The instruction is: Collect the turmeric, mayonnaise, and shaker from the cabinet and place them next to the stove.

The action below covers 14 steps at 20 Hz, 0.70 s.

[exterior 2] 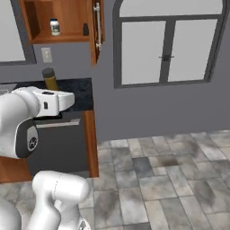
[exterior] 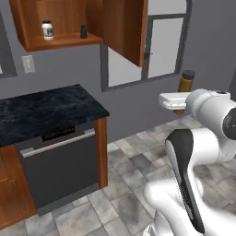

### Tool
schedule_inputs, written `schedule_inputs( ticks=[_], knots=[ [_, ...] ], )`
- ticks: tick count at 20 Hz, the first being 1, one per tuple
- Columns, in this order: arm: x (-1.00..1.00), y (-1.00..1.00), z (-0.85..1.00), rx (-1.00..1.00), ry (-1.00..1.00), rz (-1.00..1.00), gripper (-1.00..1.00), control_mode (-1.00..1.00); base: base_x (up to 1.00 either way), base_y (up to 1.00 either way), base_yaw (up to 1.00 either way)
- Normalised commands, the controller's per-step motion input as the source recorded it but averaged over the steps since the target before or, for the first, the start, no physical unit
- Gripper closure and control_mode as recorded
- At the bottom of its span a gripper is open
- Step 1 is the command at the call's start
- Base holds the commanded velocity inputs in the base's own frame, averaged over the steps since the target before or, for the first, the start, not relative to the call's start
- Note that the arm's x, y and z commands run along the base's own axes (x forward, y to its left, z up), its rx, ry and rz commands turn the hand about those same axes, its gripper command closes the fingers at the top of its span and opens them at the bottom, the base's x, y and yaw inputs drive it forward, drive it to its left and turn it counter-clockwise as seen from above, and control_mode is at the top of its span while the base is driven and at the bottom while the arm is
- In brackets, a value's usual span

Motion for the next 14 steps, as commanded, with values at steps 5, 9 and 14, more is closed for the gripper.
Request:
schedule_inputs(
  ticks=[5, 9, 14],
  knots=[
    [0.00, 0.00, 0.00, 0.00, 0.00, 0.00, 1.00, 1.00, -0.64, -0.22, -0.47],
    [0.00, 0.00, 0.00, 0.00, 0.00, 0.00, 1.00, 1.00, -0.47, -0.40, -0.45],
    [0.00, 0.00, 0.00, 0.00, 0.00, 0.00, 1.00, 1.00, -0.35, -0.42, -0.45]
  ],
)
